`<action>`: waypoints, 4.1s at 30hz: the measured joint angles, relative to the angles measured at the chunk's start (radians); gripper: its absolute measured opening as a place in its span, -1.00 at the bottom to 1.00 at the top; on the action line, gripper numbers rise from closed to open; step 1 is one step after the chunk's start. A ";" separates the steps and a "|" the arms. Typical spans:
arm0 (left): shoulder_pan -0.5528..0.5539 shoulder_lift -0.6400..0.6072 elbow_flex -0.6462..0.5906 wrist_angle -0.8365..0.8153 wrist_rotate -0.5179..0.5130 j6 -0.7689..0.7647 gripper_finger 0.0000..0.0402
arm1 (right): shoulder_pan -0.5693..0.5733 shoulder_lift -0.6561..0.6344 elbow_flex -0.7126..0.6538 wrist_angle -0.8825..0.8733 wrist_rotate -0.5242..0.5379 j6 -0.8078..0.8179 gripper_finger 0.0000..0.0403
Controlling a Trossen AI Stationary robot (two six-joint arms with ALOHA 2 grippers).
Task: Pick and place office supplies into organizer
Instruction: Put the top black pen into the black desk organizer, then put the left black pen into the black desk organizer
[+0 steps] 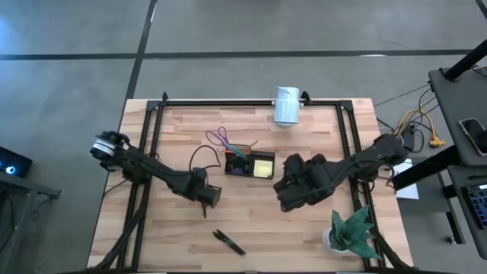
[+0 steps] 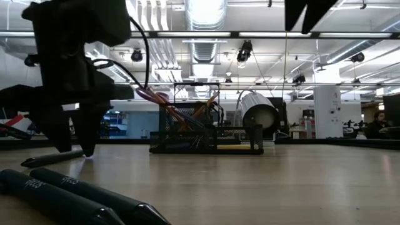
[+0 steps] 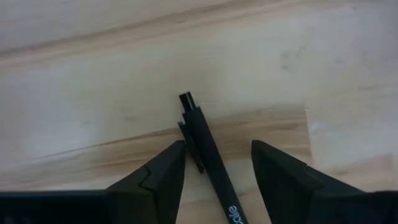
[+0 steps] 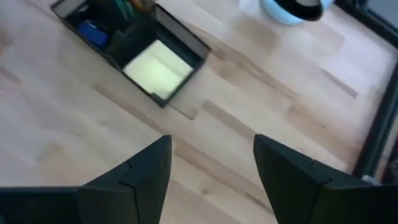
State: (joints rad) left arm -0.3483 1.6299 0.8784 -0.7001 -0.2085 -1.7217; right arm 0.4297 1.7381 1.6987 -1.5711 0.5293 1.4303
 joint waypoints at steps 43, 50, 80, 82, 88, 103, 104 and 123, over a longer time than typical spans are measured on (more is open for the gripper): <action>0.137 -0.250 -0.092 1.378 -0.859 1.724 -0.90 | -0.114 -0.262 -0.154 0.000 0.235 0.007 0.09; 0.196 -0.118 -0.246 1.721 -0.842 1.737 -0.90 | -0.114 -0.259 -0.155 0.001 0.221 0.003 0.09; 0.086 0.117 -0.132 1.472 -0.769 1.502 -0.32 | -0.112 -0.247 -0.164 0.000 0.177 -0.095 0.09; 0.071 0.080 -0.122 1.368 -0.773 1.448 -0.17 | -0.112 -0.247 -0.164 0.000 0.178 -0.104 0.09; 0.007 -0.071 -0.125 0.999 -0.557 1.168 0.09 | -0.112 -0.247 -0.166 0.000 0.204 -0.125 0.09; -0.275 -0.217 -0.045 0.689 0.017 0.781 -0.39 | -0.094 -0.247 -0.171 0.003 0.167 -0.437 0.09; -0.296 -0.202 -0.025 0.684 0.017 0.872 -0.44 | -0.087 -0.247 -0.172 0.004 0.162 -0.455 0.09; -0.366 0.201 0.318 0.307 -0.026 1.355 -0.58 | -0.060 -0.247 -0.273 0.007 0.063 -0.406 0.09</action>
State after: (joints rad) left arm -0.7141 1.8310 1.1968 -0.3935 -0.2343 -0.3663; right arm 0.3693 1.4906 1.4254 -1.5641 0.5927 1.0240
